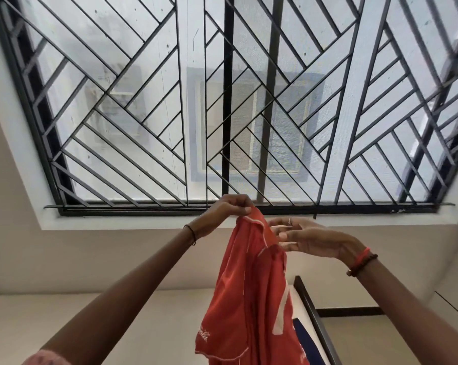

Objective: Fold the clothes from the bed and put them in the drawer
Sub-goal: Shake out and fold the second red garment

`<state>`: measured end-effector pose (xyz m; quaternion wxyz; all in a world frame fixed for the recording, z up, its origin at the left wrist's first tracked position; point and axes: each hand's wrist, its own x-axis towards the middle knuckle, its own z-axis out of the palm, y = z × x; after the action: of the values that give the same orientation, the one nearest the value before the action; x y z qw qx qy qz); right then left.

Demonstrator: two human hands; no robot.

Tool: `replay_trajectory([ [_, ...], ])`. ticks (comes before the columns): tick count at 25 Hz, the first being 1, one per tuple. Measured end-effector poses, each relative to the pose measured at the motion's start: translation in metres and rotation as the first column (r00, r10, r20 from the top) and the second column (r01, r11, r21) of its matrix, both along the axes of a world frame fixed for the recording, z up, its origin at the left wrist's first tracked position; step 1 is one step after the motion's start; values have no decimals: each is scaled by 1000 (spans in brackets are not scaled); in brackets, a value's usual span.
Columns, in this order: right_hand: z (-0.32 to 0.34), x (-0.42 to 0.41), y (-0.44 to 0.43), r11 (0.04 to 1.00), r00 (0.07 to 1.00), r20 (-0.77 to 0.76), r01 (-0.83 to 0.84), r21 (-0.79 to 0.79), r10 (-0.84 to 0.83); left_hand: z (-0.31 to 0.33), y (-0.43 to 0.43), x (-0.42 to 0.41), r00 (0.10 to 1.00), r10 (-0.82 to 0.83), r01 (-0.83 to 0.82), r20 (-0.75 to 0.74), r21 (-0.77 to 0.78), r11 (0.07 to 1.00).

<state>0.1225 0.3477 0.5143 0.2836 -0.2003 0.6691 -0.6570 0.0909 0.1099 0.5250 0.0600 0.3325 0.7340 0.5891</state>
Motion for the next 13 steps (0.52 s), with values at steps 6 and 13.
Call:
replay_trajectory([
  [6, 4, 2, -37, 969, 967, -174, 208, 132, -184, 4, 15, 3, 998, -36, 30, -44, -121, 992],
  [13, 16, -1, -48, 915, 894, -196, 399, -57, -402, -29, -20, 14, 976, 213, -207, 34, -127, 970],
])
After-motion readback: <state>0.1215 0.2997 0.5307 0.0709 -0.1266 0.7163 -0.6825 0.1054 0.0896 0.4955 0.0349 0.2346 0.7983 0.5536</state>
